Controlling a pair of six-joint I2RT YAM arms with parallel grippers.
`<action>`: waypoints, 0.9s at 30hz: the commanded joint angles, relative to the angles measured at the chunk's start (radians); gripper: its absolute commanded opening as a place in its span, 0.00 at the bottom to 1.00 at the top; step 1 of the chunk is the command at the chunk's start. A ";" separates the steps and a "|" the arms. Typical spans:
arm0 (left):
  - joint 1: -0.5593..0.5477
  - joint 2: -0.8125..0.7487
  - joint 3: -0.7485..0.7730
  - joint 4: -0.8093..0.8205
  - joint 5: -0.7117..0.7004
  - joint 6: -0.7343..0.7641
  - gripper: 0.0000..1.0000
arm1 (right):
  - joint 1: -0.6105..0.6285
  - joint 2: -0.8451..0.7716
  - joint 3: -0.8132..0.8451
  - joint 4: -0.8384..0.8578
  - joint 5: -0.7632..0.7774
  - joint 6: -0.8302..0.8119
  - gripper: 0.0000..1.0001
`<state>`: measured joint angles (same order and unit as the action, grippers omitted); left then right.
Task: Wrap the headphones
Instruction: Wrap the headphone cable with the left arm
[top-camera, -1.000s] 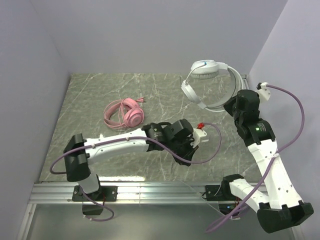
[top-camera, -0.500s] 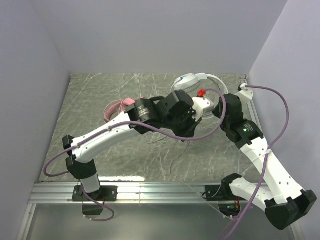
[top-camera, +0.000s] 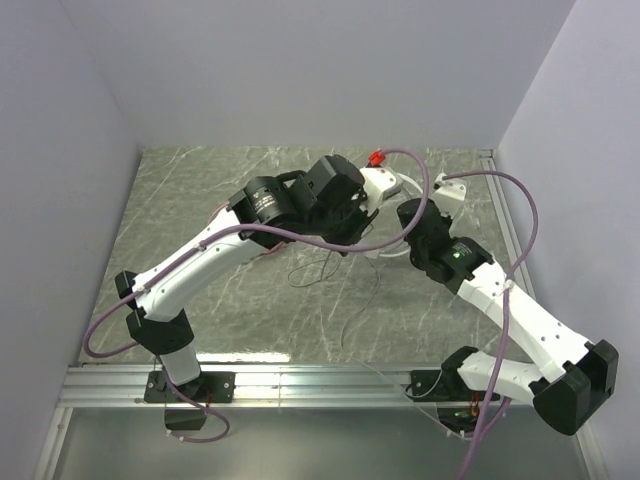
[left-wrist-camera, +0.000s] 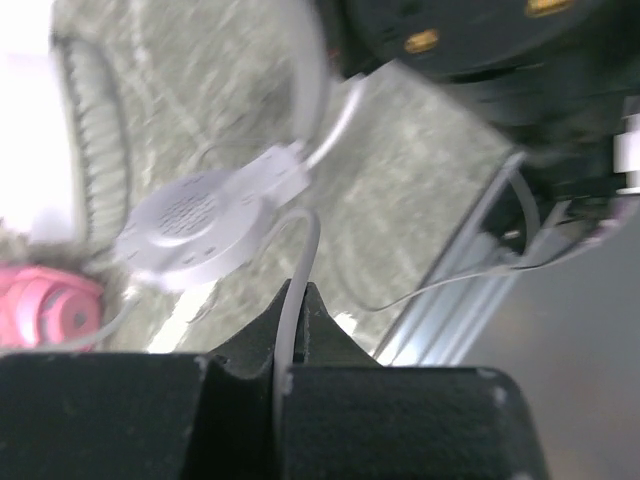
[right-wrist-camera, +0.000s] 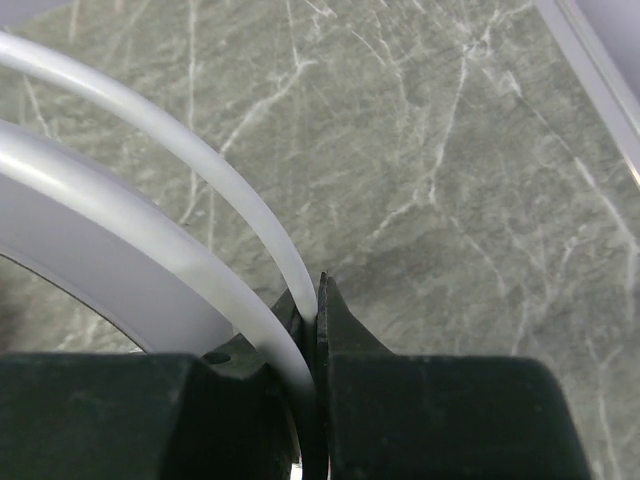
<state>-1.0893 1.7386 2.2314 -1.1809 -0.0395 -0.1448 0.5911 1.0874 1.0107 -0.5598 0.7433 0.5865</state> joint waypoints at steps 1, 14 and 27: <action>-0.001 -0.074 -0.056 0.006 -0.112 0.054 0.00 | 0.030 -0.014 0.008 0.017 0.099 0.003 0.00; -0.001 -0.301 -0.323 0.175 -0.292 0.241 0.00 | 0.162 -0.070 -0.135 -0.006 0.116 -0.037 0.00; 0.015 -0.436 -0.630 0.378 -0.338 0.462 0.00 | 0.300 -0.230 -0.248 0.095 -0.016 -0.143 0.00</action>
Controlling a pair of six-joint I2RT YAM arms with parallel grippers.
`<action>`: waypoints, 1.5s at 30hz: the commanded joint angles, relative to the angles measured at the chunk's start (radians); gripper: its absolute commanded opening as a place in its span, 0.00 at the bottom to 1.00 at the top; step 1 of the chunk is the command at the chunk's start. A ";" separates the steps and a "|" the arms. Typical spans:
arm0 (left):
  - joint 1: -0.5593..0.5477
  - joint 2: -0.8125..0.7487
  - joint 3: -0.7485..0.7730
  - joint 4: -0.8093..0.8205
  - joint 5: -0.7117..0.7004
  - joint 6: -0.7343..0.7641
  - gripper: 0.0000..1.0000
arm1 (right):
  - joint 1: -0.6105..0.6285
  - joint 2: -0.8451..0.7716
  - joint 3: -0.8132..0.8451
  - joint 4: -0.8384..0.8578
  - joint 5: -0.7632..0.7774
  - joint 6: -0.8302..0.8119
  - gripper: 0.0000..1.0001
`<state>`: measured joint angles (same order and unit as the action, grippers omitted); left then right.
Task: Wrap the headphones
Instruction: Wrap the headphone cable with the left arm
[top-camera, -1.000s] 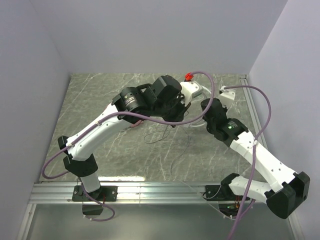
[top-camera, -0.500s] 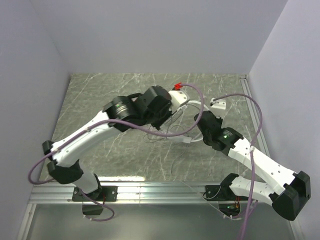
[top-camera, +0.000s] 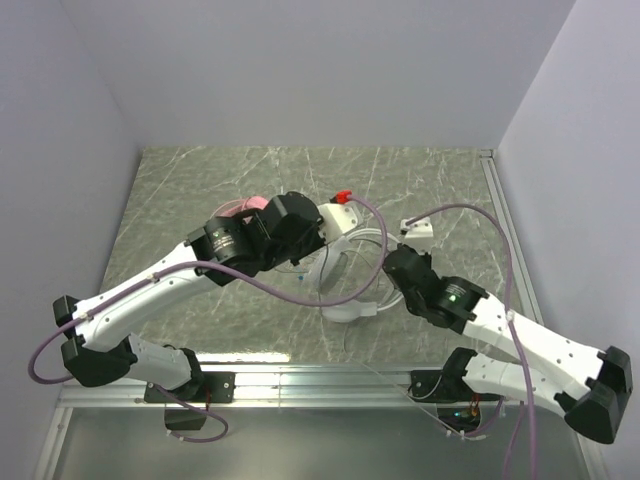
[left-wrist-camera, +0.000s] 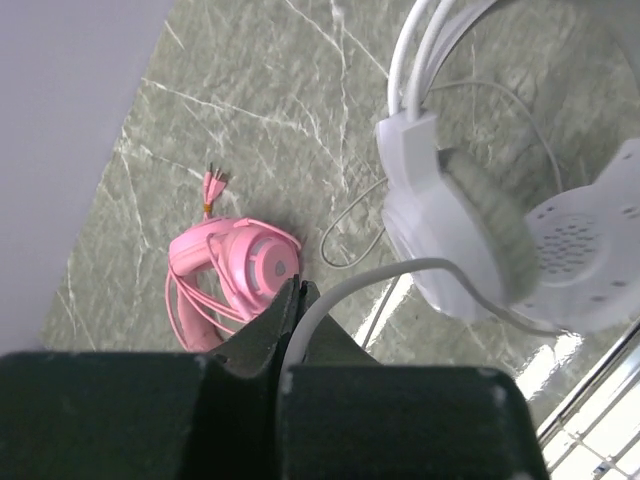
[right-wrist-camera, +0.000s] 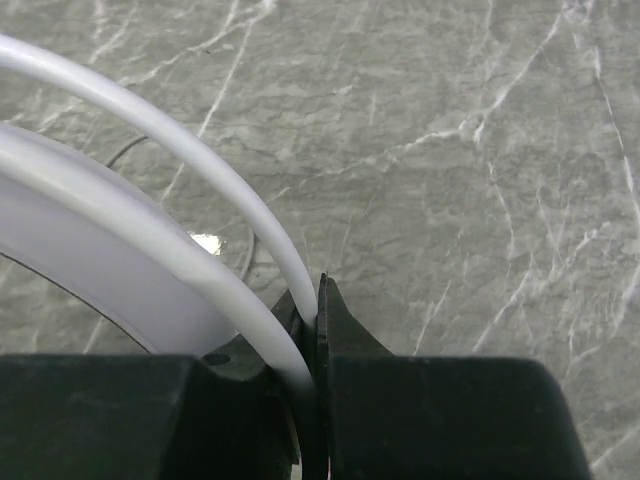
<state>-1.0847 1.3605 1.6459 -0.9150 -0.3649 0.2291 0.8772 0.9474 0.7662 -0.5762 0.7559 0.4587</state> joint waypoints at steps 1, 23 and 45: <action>0.014 -0.086 -0.064 0.166 0.025 0.110 0.00 | 0.020 -0.104 -0.010 0.116 -0.038 -0.021 0.00; 0.091 0.038 0.020 0.137 0.632 0.128 0.00 | 0.088 -0.041 0.019 0.185 -0.061 -0.029 0.00; 0.506 0.161 -0.066 0.465 0.983 -0.206 0.01 | 0.293 -0.329 -0.102 0.397 -0.204 -0.094 0.00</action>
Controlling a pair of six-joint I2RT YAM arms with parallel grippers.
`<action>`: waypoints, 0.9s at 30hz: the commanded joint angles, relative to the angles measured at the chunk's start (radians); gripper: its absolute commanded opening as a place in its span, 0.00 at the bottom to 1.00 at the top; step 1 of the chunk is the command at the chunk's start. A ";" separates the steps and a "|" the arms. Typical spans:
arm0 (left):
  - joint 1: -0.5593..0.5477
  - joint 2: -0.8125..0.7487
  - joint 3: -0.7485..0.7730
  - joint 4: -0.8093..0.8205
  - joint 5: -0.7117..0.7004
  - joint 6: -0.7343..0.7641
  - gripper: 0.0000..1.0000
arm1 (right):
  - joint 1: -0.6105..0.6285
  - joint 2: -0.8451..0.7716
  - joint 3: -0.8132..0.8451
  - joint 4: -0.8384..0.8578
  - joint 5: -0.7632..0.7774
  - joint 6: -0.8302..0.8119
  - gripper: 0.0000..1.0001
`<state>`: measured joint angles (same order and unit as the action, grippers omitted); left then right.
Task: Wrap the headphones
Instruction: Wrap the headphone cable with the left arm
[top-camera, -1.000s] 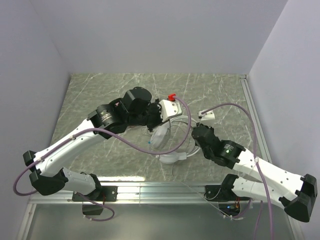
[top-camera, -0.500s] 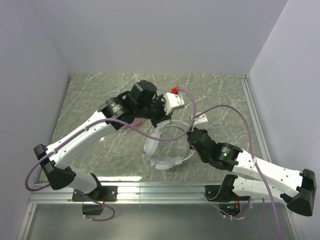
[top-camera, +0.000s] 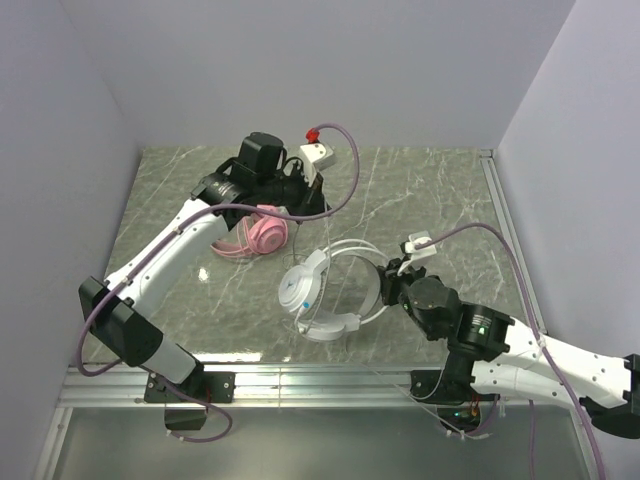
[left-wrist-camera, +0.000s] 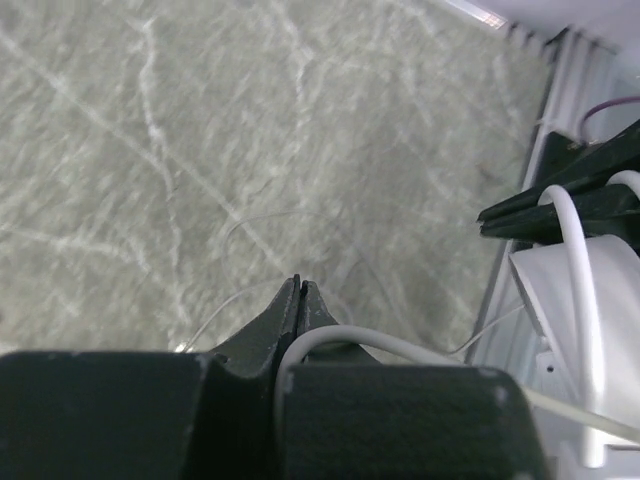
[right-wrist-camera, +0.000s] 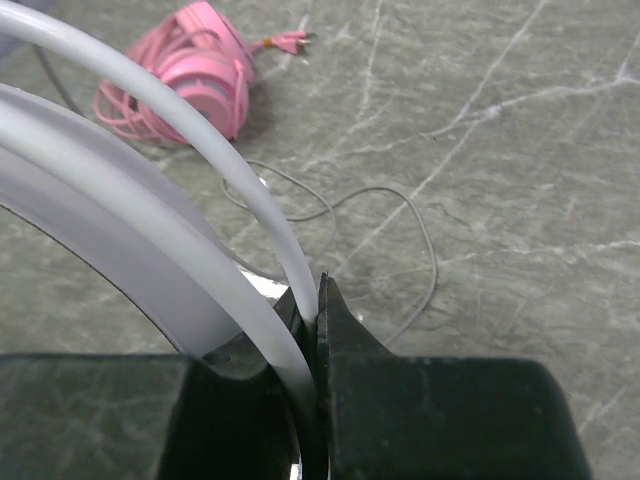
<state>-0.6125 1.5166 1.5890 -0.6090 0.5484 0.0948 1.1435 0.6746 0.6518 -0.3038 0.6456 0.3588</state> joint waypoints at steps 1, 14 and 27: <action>0.040 0.005 -0.030 0.178 0.090 -0.084 0.01 | 0.027 -0.063 0.015 0.135 -0.103 0.015 0.00; 0.040 0.033 -0.291 0.630 0.281 -0.409 0.04 | 0.027 -0.085 0.045 0.370 -0.070 0.137 0.00; 0.000 -0.010 -0.520 0.956 0.348 -0.628 0.05 | 0.027 -0.096 0.028 0.609 0.048 0.186 0.00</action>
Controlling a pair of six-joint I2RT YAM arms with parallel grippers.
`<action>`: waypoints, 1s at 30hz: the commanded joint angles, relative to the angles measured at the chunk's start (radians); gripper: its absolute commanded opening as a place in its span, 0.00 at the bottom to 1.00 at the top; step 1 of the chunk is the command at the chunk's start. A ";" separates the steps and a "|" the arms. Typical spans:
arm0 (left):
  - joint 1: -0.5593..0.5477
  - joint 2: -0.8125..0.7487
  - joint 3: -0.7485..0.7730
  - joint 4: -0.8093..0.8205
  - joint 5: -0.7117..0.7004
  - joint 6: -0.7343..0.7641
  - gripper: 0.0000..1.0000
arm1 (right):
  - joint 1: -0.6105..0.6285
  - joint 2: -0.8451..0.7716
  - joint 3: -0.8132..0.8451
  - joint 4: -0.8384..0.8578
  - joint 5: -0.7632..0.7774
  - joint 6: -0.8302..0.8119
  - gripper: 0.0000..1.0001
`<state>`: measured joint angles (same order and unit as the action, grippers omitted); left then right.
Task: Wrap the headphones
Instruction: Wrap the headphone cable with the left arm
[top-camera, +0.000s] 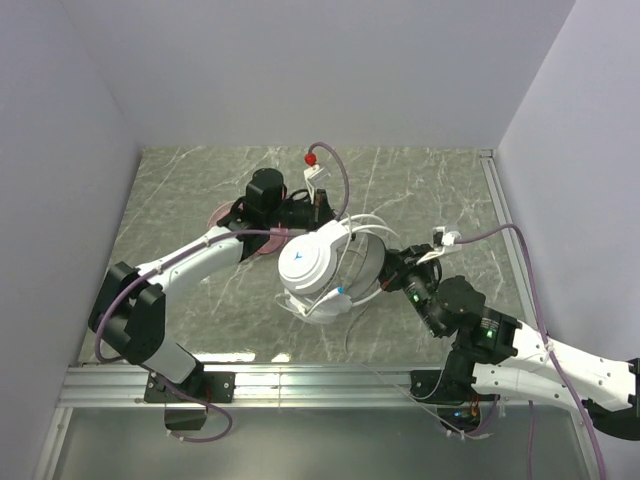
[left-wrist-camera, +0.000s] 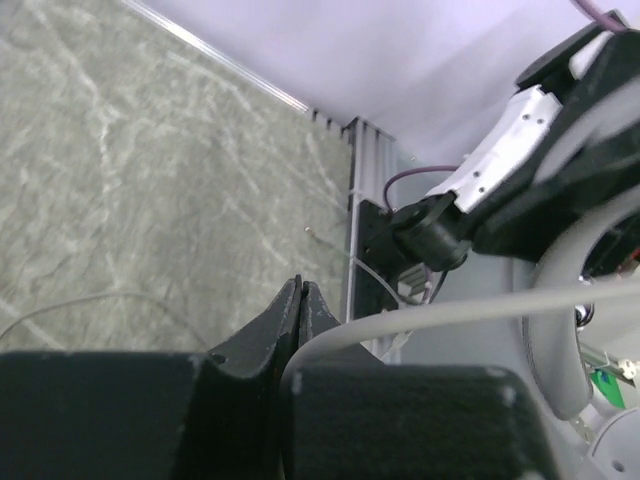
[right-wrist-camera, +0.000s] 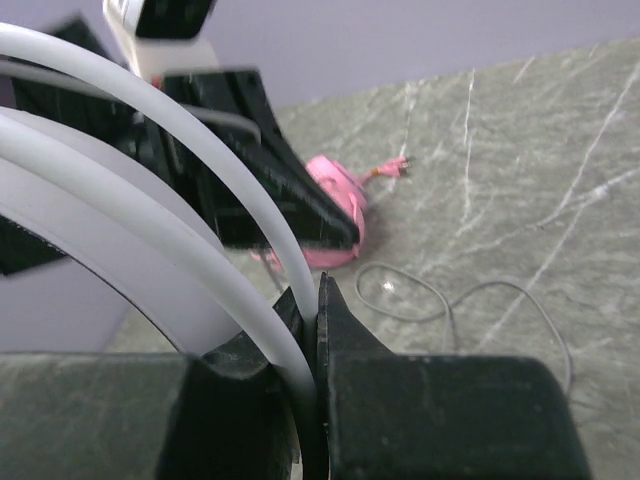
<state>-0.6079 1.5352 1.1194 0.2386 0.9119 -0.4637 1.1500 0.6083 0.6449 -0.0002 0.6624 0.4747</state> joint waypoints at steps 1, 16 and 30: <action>-0.015 -0.033 -0.064 0.141 -0.016 -0.078 0.04 | 0.020 -0.021 0.042 0.322 0.048 0.073 0.00; -0.108 -0.044 -0.283 0.442 -0.054 -0.211 0.02 | 0.020 -0.001 0.113 0.465 0.319 0.047 0.00; -0.118 -0.009 -0.380 0.599 -0.172 -0.290 0.07 | 0.019 0.011 0.159 0.521 0.362 -0.013 0.00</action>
<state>-0.7204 1.5246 0.7517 0.8295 0.8143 -0.7643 1.1679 0.6437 0.7319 0.2943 0.9638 0.3981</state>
